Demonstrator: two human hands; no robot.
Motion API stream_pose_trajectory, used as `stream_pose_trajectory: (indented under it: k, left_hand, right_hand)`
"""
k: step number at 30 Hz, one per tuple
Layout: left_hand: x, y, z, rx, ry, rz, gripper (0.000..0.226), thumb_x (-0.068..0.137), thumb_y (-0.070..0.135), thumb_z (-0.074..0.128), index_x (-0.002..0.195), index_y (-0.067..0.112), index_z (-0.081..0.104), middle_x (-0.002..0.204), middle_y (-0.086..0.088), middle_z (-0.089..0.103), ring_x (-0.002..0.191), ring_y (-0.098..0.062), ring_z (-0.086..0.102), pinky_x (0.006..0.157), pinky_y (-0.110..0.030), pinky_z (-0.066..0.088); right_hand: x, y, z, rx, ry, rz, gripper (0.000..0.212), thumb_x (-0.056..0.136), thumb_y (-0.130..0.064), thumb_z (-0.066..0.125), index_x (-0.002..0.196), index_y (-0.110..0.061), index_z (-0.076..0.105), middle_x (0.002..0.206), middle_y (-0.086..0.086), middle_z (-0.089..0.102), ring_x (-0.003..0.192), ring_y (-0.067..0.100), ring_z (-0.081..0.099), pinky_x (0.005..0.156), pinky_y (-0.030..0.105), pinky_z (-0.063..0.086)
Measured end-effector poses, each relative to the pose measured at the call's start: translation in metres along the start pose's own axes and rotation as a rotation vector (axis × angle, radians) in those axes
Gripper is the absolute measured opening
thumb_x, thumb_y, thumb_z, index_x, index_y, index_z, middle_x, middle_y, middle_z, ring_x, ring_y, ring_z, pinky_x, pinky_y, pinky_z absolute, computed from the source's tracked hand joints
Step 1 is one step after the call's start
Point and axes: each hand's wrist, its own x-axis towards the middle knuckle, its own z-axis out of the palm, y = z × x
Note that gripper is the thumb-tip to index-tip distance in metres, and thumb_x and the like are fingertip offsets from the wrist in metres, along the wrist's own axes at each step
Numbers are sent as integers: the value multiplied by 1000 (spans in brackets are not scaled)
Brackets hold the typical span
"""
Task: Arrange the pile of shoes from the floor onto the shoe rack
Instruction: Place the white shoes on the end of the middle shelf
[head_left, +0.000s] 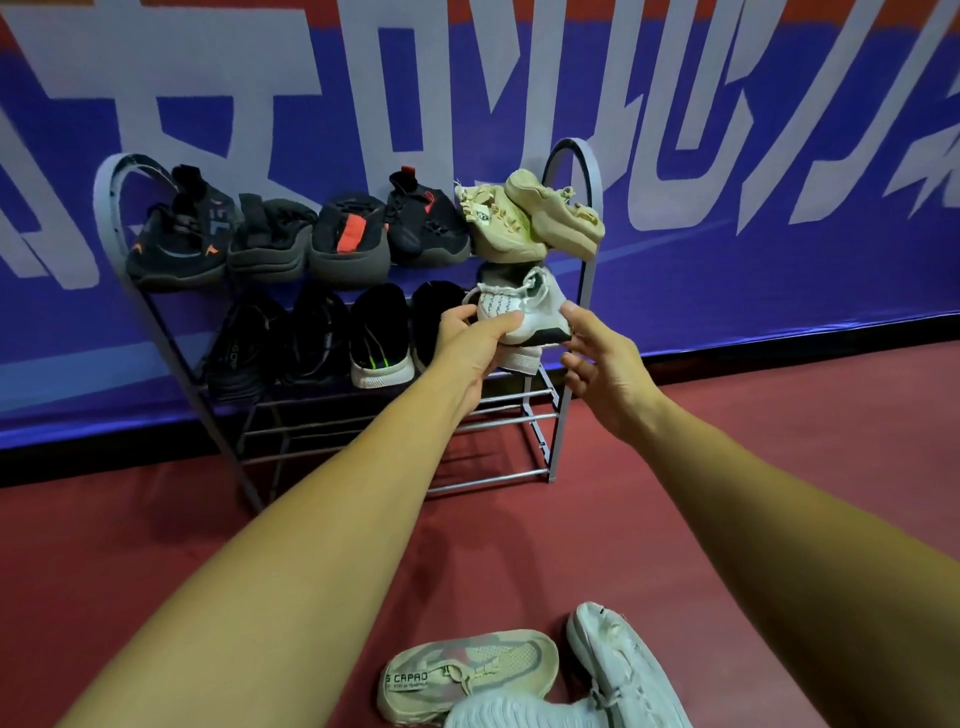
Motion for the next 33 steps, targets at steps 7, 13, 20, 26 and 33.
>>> stream_pose_trajectory:
  k: [7,13,20,26,33]
  left_hand:
    - [24,-17,8,321,-118,113,103,52,55,89,133,21,36,120,1,66,105,-13,68,84,-30,56]
    - [42,-21,0,720,-166,186,99,43,80,76,127,30,61,129,0,61,125,-24,53,107,-47,45]
    - [47,-29,14,832,-108,296,83,66,69,73,135,27,57,136,2,56,133,-23,43,113,-45,35]
    - [56,-33,21,804,-58,333,73,72,59,77,136,27,58,134,1,60,135,-22,40,114,-44,34]
    - [67,-40,22,865,-47,356,56,77,51,74,130,39,61,129,-5,62,134,-26,41,114,-43,32]
  right_hand:
    - [31,11,-20,34,-6,7,17,89,-23,65,104,-16,71,79,-9,63,64,7,42,65,26,29]
    - [55,21,-29,102,107,-1,20,90,-18,67,108,-10,66,91,3,65,68,10,50,56,24,30]
    - [69,27,-29,-33,170,14,26,89,-47,67,100,-26,76,100,-12,75,91,12,61,68,26,40]
    - [74,25,-32,-84,177,-70,25,90,-43,69,97,-21,78,89,-18,77,88,5,64,70,22,41]
    - [83,36,-37,-147,327,-23,35,97,-39,64,96,-6,73,90,1,71,75,11,59,63,20,41]
